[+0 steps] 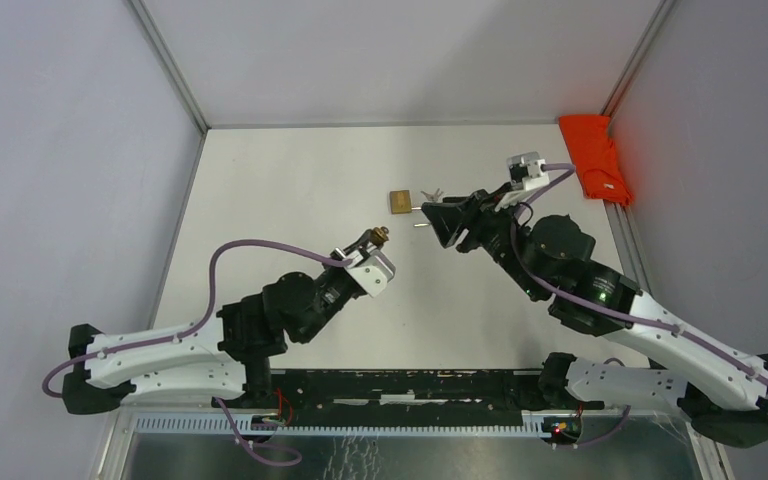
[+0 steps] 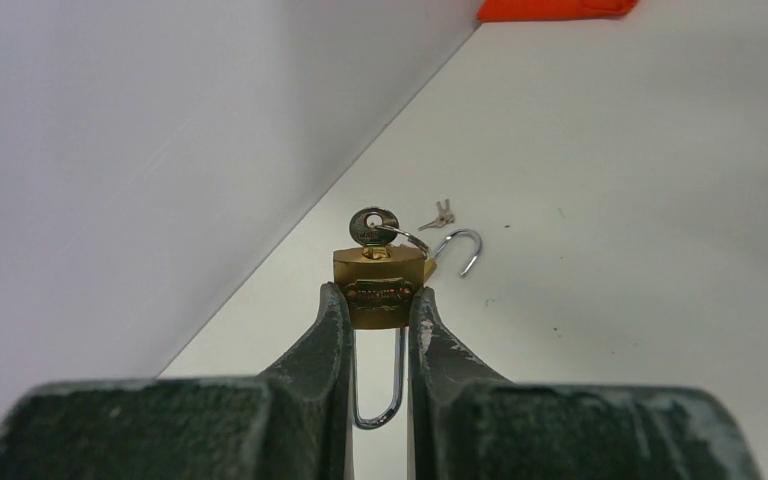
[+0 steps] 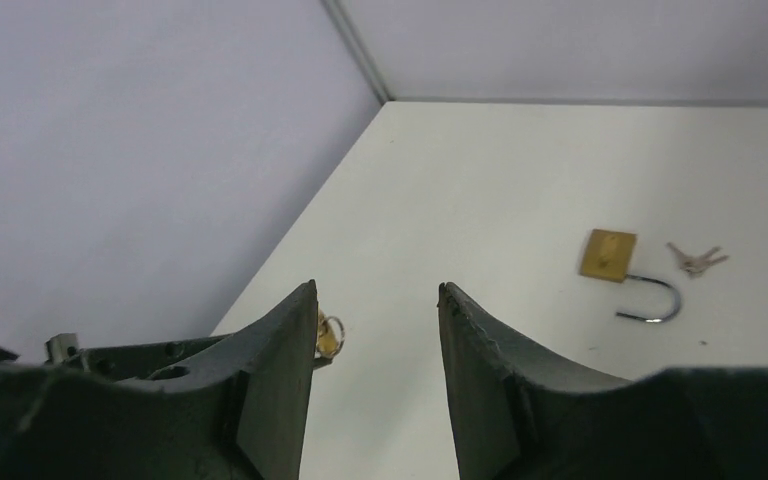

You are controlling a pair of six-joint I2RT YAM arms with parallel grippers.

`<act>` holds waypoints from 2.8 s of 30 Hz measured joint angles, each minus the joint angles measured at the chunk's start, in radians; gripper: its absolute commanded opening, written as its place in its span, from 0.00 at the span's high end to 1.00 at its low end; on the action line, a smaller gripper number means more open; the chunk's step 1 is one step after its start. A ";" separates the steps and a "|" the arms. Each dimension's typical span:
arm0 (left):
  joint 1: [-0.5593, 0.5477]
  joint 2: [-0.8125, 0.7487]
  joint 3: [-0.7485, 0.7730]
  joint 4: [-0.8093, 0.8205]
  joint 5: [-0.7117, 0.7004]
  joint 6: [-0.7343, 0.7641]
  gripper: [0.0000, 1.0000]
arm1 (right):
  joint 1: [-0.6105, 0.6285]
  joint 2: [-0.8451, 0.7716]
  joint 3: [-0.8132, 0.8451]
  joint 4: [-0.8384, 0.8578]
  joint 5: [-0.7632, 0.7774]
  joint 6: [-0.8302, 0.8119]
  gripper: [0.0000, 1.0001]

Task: Unlock with the key
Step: Unlock the lock, then place the lock at the center of the board.

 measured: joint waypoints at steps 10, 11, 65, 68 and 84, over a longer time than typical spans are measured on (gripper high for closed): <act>0.065 0.214 0.032 -0.052 0.200 -0.269 0.98 | 0.000 -0.124 -0.149 -0.124 0.209 -0.058 0.48; 0.099 0.253 0.032 -0.053 0.250 -0.322 0.98 | 0.000 -0.139 -0.151 -0.140 0.234 -0.060 0.48; 0.388 0.992 0.337 -0.136 0.184 -0.607 0.98 | -0.004 -0.193 -0.236 -0.240 0.382 -0.075 0.46; 0.349 1.003 0.336 -0.126 0.086 -0.607 0.98 | -0.004 -0.203 -0.242 -0.240 0.381 -0.067 0.46; 0.232 1.141 0.336 -0.095 -0.062 -0.608 0.98 | -0.004 -0.211 -0.262 -0.269 0.364 -0.055 0.46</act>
